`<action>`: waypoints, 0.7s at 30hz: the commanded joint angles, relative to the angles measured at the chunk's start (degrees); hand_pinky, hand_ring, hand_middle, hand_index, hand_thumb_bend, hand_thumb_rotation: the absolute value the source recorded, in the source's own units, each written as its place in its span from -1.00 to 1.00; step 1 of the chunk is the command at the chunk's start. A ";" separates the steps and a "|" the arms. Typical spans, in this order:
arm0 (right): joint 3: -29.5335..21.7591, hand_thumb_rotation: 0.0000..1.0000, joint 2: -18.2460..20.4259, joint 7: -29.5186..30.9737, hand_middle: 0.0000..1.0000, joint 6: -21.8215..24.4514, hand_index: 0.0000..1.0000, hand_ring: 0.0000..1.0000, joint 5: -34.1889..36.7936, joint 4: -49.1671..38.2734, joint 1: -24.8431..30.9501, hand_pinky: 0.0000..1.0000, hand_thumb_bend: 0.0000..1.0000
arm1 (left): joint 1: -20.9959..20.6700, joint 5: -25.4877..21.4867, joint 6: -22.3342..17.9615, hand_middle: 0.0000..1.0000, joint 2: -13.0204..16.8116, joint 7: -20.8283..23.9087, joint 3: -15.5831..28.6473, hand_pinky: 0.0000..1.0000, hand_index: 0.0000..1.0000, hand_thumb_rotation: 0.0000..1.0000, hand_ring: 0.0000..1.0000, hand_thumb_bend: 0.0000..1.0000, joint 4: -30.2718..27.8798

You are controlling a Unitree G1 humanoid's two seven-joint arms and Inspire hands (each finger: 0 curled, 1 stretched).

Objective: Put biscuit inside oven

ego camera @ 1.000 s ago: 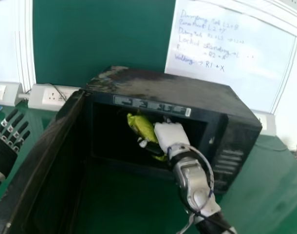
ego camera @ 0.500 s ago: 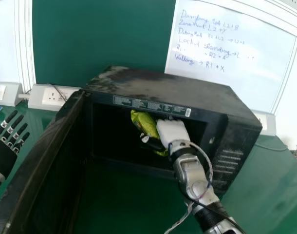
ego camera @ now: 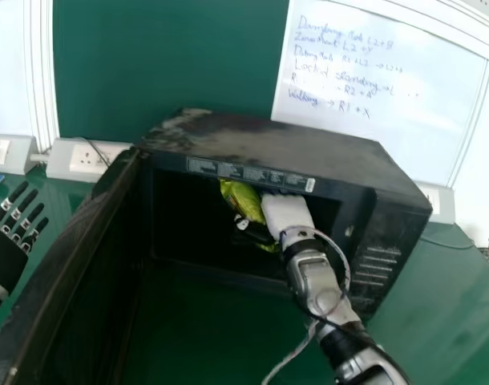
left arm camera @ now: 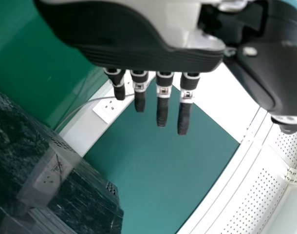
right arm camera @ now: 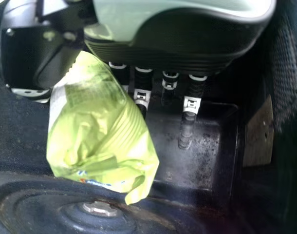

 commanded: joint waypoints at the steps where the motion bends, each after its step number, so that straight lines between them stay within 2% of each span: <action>1: 0.47 -1.00 0.40 -1.50 0.00 -0.01 -0.04 -0.10 0.50 1.39 -3.12 0.06 0.04 | 0.22 0.07 -0.53 0.78 0.18 -0.61 -0.09 1.00 0.61 -0.67 0.92 -0.14 -0.74; 7: 1.62 -1.00 0.63 -2.48 -0.02 -0.17 -0.01 -0.12 1.19 4.49 -4.74 -0.04 0.04 | 0.31 -0.04 -0.53 0.78 0.24 -0.31 -0.16 1.00 0.63 -0.68 0.92 -0.17 -0.83; 15: 2.50 -1.00 1.00 -5.21 0.00 -0.50 -0.02 -0.13 2.12 8.20 -6.32 0.00 0.04 | 0.32 -0.38 -0.72 0.77 0.22 0.03 -0.18 1.00 0.63 -0.66 0.91 -0.13 -0.78; 18: 2.94 -1.00 1.15 -5.63 -0.02 -0.08 0.01 -0.15 2.10 9.17 -6.74 -0.09 0.04 | 0.44 -0.03 -0.77 0.78 0.30 -0.51 -0.21 1.00 0.64 -0.67 0.92 -0.15 -0.81; 21: 3.22 -1.00 1.11 -5.70 -0.02 -0.45 0.02 -0.14 2.49 10.02 -7.20 -0.07 0.04 | 0.55 0.11 -0.85 0.78 0.20 -0.57 -0.25 1.00 0.64 -0.67 0.93 -0.16 -0.95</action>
